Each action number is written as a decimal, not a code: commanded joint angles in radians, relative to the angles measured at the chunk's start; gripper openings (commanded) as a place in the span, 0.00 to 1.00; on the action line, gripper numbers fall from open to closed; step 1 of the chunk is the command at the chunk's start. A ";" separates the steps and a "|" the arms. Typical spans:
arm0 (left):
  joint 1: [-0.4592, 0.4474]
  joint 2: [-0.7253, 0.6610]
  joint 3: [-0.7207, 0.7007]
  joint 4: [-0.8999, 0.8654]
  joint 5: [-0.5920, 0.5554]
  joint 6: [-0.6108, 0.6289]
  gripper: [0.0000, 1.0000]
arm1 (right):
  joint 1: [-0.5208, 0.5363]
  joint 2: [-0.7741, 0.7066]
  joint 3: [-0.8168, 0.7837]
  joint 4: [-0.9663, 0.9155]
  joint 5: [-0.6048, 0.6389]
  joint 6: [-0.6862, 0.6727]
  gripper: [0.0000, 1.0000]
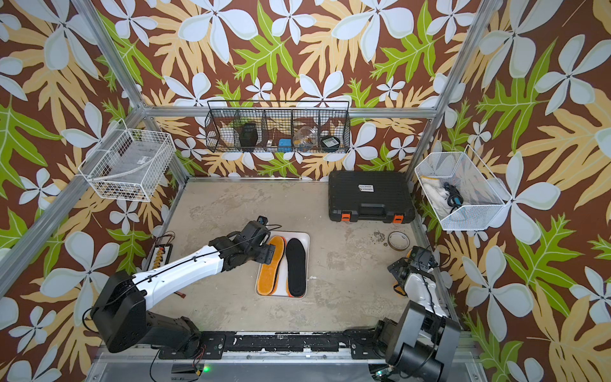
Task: Put the insoles into the storage box
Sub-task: Move the insole to the center of the board.
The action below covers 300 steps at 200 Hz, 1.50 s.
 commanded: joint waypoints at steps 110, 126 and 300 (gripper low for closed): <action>0.013 0.004 0.017 -0.007 0.000 0.017 0.90 | 0.092 0.001 -0.101 0.016 -0.114 0.077 0.50; 0.015 0.001 0.020 -0.008 -0.003 0.018 0.90 | 0.109 -0.015 -0.119 -0.007 -0.136 0.085 0.45; 0.035 -0.032 0.008 -0.016 -0.032 0.014 0.90 | 0.893 0.187 -0.020 0.041 -0.160 0.468 0.41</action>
